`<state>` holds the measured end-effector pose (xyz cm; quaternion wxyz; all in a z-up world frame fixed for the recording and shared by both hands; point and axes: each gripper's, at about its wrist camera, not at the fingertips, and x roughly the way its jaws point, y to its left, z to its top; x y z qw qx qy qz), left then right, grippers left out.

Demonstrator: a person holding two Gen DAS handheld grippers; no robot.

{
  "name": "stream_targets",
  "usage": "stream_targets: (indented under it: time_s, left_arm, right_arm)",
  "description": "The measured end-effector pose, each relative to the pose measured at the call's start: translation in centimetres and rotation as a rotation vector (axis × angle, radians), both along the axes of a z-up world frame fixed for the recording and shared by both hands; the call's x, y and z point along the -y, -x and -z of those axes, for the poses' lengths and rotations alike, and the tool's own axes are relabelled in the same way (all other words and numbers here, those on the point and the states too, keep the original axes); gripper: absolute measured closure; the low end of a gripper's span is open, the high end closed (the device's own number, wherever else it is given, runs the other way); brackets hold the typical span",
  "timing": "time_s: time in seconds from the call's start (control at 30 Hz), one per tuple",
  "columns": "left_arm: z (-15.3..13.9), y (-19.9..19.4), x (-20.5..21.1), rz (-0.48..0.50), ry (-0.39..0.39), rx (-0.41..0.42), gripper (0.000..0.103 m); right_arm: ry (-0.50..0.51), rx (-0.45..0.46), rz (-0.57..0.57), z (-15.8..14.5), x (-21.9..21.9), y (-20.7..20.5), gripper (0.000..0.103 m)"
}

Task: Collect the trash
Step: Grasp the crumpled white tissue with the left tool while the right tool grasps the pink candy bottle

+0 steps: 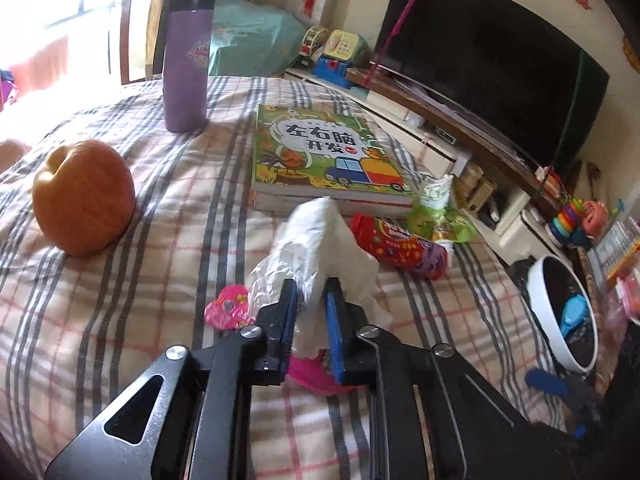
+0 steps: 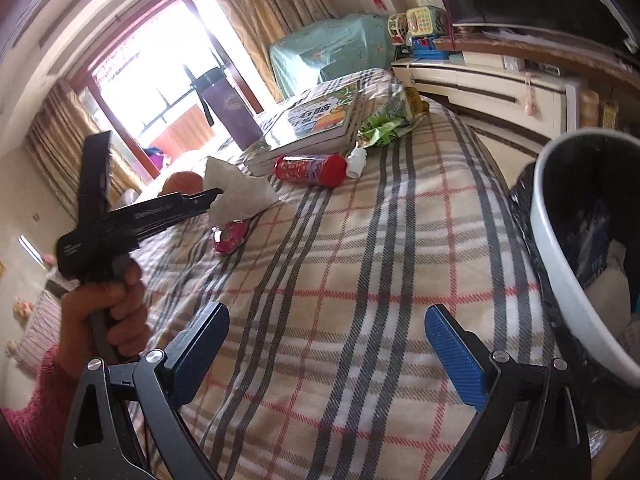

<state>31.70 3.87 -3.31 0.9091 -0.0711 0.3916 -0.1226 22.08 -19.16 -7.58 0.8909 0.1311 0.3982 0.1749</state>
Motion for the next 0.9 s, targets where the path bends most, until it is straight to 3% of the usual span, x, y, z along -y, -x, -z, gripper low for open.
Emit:
stream_targets:
  time_s: [0.1,0.37,0.47,0.6,0.7,0.73,0.8,0.9]
  left_arm:
    - [-0.5,1.8,-1.9,-0.018,0.053,-0.006,0.093]
    - [-0.4,8.3,-8.3,-0.070,0.150,-0.064,0.094]
    - [0.5,9.6,-9.8,-0.057,0.185,-0.118,0.094]
    - [1.3,10.2,-10.3,-0.058,0.161,-0.132,0.093]
    - [1.5,9.9,-9.8,-0.062,0.141,-0.113,0.089]
    - [1.5,9.7,-9.6,-0.063,0.132,-0.103,0.089]
    - [1.6,9.4,-9.1,-0.060,0.109,-0.084,0.089]
    - [1.9,9.1,-8.3,-0.048,0.077,-0.070,0.087]
  right_arm:
    - [0.039,0.019,-0.034,-0.3,-1.9,-0.9,0.007]
    - [0.141,0.074,-0.168,-0.5,-8.8,-4.6,0.036]
    - [0.176,0.097,-0.231,-0.5,-11.3,-5.8,0.036]
    - [0.229,0.112,-0.278,-0.2,-13.5,-7.2,0.036]
    - [0.243,0.070,-0.303,0.5,-14.7,-8.7,0.036]
    - [0.247,0.046,-0.310,0.8,-14.9,-9.1,0.038]
    - [0.269,0.019,-0.295,1.4,-14.9,-9.1,0.056]
    - [0.252,0.029,-0.272,1.2,-14.3,-8.5,0.057]
